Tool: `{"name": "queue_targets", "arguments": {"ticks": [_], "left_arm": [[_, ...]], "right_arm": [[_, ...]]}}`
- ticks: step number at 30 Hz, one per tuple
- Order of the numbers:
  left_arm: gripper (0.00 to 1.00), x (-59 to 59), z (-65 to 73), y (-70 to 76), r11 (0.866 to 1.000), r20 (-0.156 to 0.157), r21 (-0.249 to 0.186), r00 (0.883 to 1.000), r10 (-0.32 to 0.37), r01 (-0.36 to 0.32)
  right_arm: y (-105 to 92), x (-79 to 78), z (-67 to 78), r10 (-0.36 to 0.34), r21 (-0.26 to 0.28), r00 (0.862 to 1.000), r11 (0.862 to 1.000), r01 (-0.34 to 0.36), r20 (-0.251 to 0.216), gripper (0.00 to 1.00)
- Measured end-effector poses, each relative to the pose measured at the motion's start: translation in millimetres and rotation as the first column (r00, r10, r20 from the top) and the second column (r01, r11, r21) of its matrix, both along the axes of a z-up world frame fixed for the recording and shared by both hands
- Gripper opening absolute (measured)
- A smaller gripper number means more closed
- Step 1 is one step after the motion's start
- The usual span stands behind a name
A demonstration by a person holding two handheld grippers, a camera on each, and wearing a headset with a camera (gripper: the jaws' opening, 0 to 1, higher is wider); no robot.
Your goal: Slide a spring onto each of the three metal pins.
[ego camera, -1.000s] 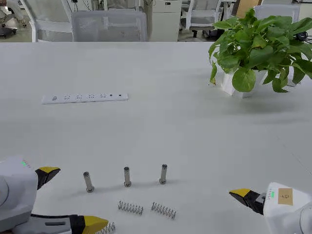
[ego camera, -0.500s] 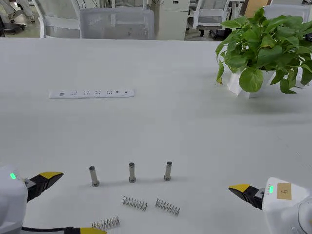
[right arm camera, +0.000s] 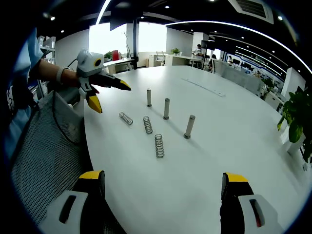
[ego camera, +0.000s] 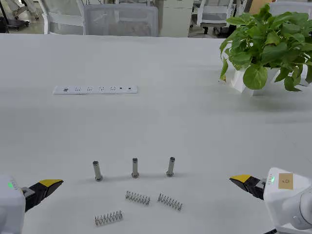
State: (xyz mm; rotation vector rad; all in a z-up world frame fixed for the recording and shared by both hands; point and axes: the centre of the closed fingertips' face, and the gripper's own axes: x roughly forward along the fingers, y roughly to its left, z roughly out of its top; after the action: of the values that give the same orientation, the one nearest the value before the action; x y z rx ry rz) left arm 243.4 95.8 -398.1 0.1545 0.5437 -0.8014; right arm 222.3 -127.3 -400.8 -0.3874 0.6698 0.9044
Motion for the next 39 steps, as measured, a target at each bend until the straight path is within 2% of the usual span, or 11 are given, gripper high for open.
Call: {"name": "queue_targets", "arguments": {"ticks": [11,17,20,25,28,30,34,39], "left_arm": [[0.84,-4.8,-14.7,-0.6,1.0,-0.043,0.012,0.999,-0.024,0.024],[0.78,-1.7,-20.5,-1.2,0.999,-0.066,0.011,0.997,-0.032,0.033],[0.74,-0.2,-22.8,-1.4,0.999,-0.07,0.017,0.997,-0.04,0.041],[0.69,6.1,-31.2,1.8,0.998,-0.059,0.045,0.997,-0.044,0.046],[0.57,9.2,-36.4,4.4,0.998,-0.061,0.044,0.997,-0.051,0.054],[0.51,9.4,-37.3,3.0,0.997,-0.05,0.048,0.997,-0.063,0.066],[0.42,8.1,-40.8,-1.4,0.995,-0.053,0.054,0.995,-0.084,0.087],[0.33,5.7,-42.3,-10.1,0.987,-0.038,0.087,0.99,-0.135,0.137]], "right_arm": [[-2.5,5.0,5.1,-0.009,0.002,1.0,1.0,0.009,0.013,0.99],[2.6,8.6,16.7,-0.038,0.079,0.999,0.996,0.037,0.019,0.99],[2.9,10.3,17.6,-0.047,0.08,0.999,0.996,0.045,0.023,0.99],[2.4,10.4,17.1,-0.043,0.072,0.999,0.997,0.042,0.021,0.99],[1.8,10.3,16.6,-0.045,0.073,0.999,0.996,0.043,0.019,0.99],[1.6,9.7,16.3,-0.047,0.073,0.999,0.996,0.045,0.017,0.99],[0.6,7.7,14.6,-0.048,0.069,0.999,0.997,0.047,0.01,0.99],[-0.9,7.4,14.0,-0.056,0.065,0.998,0.996,0.055,0.008,0.99]]}}
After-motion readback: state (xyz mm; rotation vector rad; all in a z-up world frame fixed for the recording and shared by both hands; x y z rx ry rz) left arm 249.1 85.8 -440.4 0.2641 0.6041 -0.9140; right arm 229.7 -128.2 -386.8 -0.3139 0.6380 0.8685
